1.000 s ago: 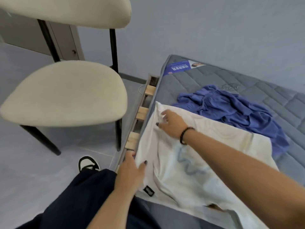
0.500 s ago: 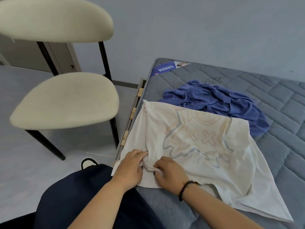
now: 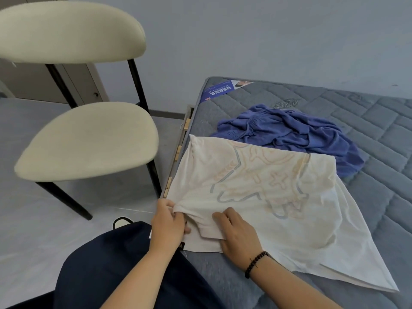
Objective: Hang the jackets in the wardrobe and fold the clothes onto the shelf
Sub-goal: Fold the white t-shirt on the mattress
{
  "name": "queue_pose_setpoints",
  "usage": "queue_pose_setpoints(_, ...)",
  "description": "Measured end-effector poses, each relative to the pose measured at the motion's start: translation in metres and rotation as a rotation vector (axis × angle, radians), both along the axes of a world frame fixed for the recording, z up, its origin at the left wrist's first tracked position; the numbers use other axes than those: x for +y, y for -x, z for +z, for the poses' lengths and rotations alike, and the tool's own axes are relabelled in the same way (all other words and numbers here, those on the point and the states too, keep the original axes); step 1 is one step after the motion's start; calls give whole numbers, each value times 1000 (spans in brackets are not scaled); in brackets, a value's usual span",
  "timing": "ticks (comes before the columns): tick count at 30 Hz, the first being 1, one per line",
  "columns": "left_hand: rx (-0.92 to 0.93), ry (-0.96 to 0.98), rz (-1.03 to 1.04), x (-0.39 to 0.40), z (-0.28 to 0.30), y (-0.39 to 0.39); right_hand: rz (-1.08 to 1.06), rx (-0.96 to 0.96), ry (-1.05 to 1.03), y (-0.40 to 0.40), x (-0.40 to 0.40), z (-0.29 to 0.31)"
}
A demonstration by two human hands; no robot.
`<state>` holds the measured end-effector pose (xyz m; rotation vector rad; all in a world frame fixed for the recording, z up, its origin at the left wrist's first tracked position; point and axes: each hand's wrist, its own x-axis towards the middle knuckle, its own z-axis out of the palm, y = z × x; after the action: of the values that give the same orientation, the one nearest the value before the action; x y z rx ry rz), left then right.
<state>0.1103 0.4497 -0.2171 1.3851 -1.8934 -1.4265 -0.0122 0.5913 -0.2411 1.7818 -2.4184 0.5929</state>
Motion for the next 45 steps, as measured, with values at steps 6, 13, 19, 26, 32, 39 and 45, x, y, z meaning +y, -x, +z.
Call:
queue_pose_setpoints(6,-487,272,-291,1,-9,-10,105,-113,-168,18,45,0)
queue_pose_setpoints(13,-399,894,-568,38,-5,7,-690,-333,86,95,130,26)
queue_pose_setpoints(19,-289,898,-1062,107,-3,62,-1072,-734,121,133,160,32)
queue_pose_setpoints(26,-264,970,-1253,166,-10,110,-1137,-803,260,152,179,34)
queue_pose_setpoints(32,-249,1024,-1261,183,-25,113,-1102,-939,139,176,203,32)
queue_pose_setpoints(39,-340,1008,-1341,190,-33,119,-989,-1094,321,281,131,42)
queue_pose_setpoints(45,-368,962,-1369,184,-43,119,-990,-1274,296,349,99,37)
